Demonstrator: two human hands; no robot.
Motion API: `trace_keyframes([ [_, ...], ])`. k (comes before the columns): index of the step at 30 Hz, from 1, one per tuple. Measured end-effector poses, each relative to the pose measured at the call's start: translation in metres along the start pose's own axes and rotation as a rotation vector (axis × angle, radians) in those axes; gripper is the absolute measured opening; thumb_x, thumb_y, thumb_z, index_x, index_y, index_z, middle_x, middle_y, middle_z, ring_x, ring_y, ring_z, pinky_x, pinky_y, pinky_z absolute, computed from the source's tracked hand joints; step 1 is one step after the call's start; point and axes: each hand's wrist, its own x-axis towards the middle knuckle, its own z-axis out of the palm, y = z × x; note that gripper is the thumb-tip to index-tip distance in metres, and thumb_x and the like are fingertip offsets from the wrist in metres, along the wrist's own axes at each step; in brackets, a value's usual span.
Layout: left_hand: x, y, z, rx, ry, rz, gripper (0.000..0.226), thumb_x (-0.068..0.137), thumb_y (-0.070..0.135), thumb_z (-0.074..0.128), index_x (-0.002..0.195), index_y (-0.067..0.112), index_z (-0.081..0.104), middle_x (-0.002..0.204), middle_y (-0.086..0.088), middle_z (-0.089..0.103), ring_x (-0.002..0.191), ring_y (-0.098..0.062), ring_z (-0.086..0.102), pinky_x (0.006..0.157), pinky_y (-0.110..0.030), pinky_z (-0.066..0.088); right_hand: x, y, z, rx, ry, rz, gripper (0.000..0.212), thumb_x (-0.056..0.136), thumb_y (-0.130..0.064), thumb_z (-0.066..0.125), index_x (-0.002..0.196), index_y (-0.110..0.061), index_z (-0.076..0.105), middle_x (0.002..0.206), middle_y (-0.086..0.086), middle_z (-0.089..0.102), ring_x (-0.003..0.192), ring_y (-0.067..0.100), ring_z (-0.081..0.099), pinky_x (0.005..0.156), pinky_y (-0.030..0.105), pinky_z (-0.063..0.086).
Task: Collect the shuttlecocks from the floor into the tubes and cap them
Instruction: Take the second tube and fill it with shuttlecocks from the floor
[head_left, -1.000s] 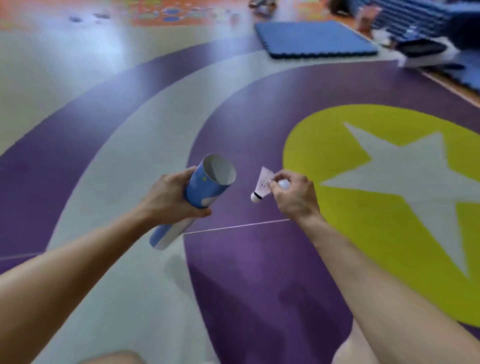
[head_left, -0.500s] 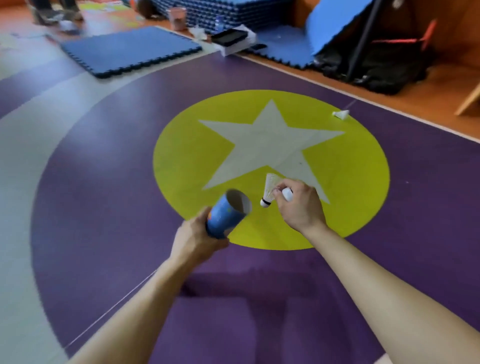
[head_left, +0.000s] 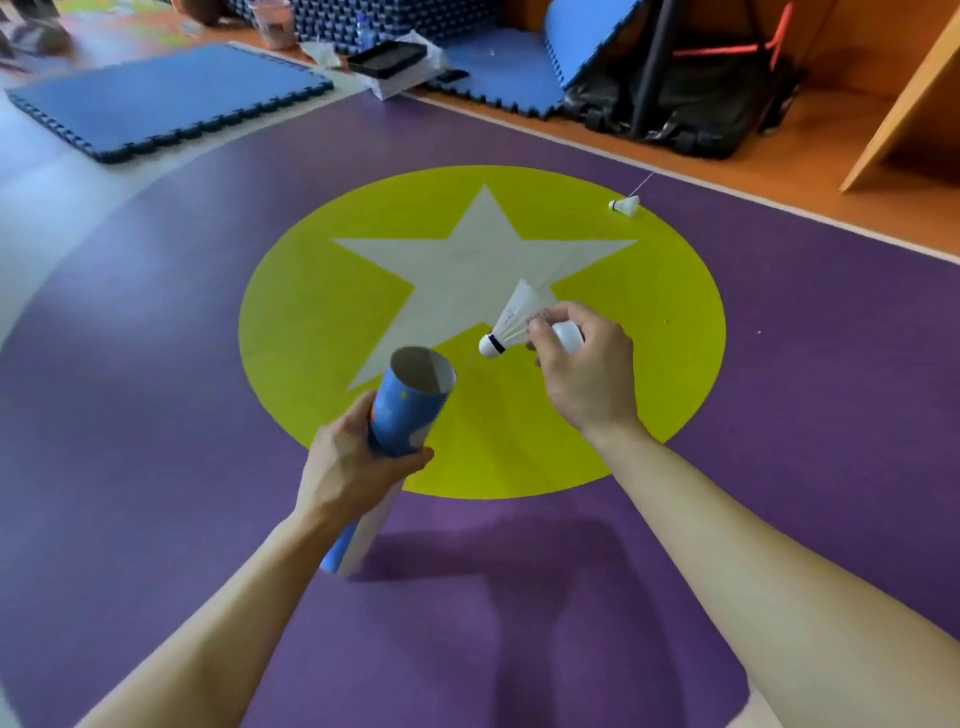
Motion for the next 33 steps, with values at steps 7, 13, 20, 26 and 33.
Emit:
trace_keyframes([
  [7,0.001,0.011,0.01,-0.166,-0.037,-0.038,0.064,0.072,0.03,0.102,0.122,0.038,0.063,0.098,0.02,0.075,0.089,0.004,0.07,0.069,-0.022,0.054,-0.004,-0.017,0.004,0.147,0.05,-0.045,0.015,0.098,-0.03,0.064,0.095,-0.019,0.074,0.089,-0.007,0.079,0.085,0.015,0.075,0.078,0.048,0.06],
  [13,-0.001,0.019,0.023,0.158,0.084,0.079,0.058,0.063,0.061,0.083,0.109,0.033,0.061,0.082,0.011,0.072,0.078,-0.027,0.068,0.061,-0.04,0.051,-0.007,-0.042,-0.004,0.162,0.196,-0.264,0.009,0.099,-0.014,0.068,0.097,-0.007,0.073,0.094,0.0,0.076,0.089,0.017,0.072,0.08,0.037,0.057],
  [20,0.01,0.01,0.032,0.202,0.124,0.125,0.062,0.059,0.066,0.077,0.108,0.032,0.06,0.081,0.007,0.072,0.08,-0.031,0.071,0.062,-0.044,0.055,-0.021,-0.024,0.014,-0.148,-0.591,-0.097,0.02,0.093,-0.038,0.071,0.1,-0.021,0.077,0.093,-0.006,0.076,0.089,0.014,0.069,0.083,0.038,0.056],
  [26,0.008,0.013,0.037,0.285,0.089,0.227,0.06,0.062,0.071,0.062,0.106,0.032,0.062,0.073,0.012,0.055,0.074,-0.036,0.068,0.057,-0.036,0.036,-0.028,-0.022,0.007,-0.259,-1.004,0.061,0.046,0.083,-0.051,0.082,0.121,-0.028,0.068,0.084,-0.004,0.069,0.073,0.013,0.069,0.073,0.036,0.06],
  [33,0.019,0.023,0.033,0.288,0.088,0.172,0.061,0.062,0.066,0.075,0.111,0.032,0.06,0.086,0.007,0.073,0.082,-0.034,0.07,0.061,-0.04,0.049,0.0,-0.006,-0.022,-0.053,-0.56,0.052,0.033,0.08,-0.041,0.079,0.11,-0.029,0.077,0.094,-0.019,0.076,0.087,-0.003,0.069,0.081,0.024,0.052],
])
